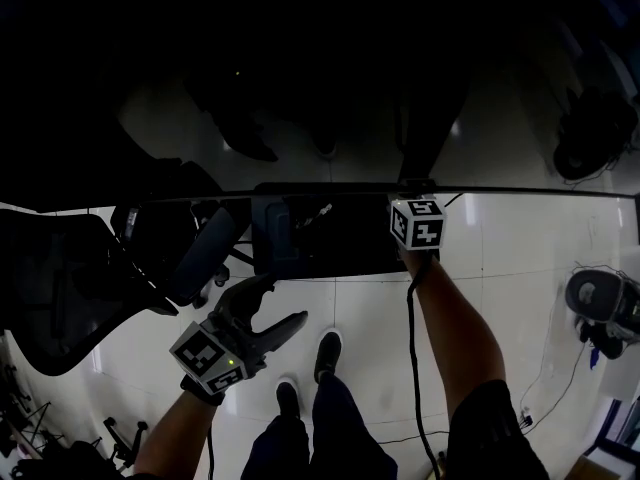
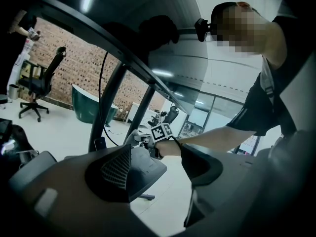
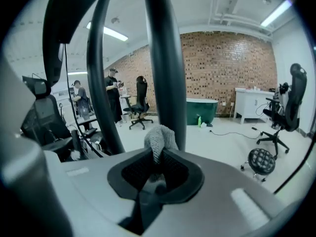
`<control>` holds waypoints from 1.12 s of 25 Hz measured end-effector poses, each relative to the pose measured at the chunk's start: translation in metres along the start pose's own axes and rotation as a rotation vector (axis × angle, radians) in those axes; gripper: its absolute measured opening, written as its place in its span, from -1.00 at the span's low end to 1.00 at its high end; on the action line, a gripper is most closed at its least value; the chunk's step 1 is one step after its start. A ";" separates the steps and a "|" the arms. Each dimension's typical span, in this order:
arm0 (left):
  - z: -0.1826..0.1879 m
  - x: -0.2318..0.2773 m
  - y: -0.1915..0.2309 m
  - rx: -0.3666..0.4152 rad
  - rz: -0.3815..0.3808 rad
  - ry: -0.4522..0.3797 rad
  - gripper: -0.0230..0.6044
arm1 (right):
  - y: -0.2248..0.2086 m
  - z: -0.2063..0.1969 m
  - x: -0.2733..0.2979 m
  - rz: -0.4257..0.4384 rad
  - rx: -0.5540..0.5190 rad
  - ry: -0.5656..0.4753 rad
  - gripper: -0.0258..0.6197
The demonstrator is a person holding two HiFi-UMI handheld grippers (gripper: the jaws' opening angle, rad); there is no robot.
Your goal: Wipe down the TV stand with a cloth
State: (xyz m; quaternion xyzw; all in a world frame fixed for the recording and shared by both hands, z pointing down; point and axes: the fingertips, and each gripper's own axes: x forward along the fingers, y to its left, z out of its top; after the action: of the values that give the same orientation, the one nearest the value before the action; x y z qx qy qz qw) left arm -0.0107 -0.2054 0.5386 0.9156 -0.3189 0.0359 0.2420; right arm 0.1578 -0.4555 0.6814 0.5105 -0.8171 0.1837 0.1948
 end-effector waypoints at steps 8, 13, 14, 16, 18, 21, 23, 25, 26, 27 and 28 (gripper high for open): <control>0.012 -0.040 -0.006 0.031 0.025 -0.039 0.12 | 0.147 0.056 -0.072 0.193 -0.041 -0.111 -0.78; 0.010 -0.078 -0.018 0.050 0.038 -0.062 0.12 | 0.241 0.061 -0.079 0.272 -0.066 -0.091 -0.78; 0.009 -0.087 -0.020 0.050 0.042 -0.066 0.11 | 0.255 0.056 -0.073 0.271 -0.066 -0.068 -0.78; 0.004 -0.103 -0.022 0.044 0.047 -0.074 0.12 | 0.277 0.043 -0.056 0.253 -0.059 -0.018 -0.78; -0.003 -0.119 -0.023 0.028 0.053 -0.079 0.11 | 0.296 0.034 -0.037 0.228 -0.043 0.016 -0.78; -0.016 -0.141 -0.027 -0.006 0.067 -0.083 0.12 | 0.307 0.010 -0.007 0.159 -0.018 0.084 -0.78; -0.025 -0.154 -0.027 -0.029 0.076 -0.089 0.11 | 0.308 -0.005 0.012 0.109 0.001 0.122 -0.78; -0.038 -0.162 -0.026 -0.046 0.080 -0.084 0.11 | 0.306 -0.019 0.029 0.054 -0.006 0.155 -0.78; -0.044 -0.164 -0.025 -0.054 0.083 -0.081 0.11 | 0.304 -0.025 0.038 0.026 -0.012 0.172 -0.78; -0.049 -0.166 -0.023 -0.064 0.085 -0.081 0.11 | 0.300 -0.032 0.046 -0.003 -0.013 0.192 -0.78; -0.054 -0.167 -0.022 -0.073 0.088 -0.082 0.11 | 0.296 -0.038 0.054 -0.030 -0.011 0.213 -0.78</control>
State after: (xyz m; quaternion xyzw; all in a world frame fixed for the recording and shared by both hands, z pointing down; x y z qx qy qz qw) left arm -0.1253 -0.0710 0.5402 0.8920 -0.3696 -0.0027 0.2601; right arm -0.1272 -0.3563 0.7114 0.4991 -0.7851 0.2295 0.2860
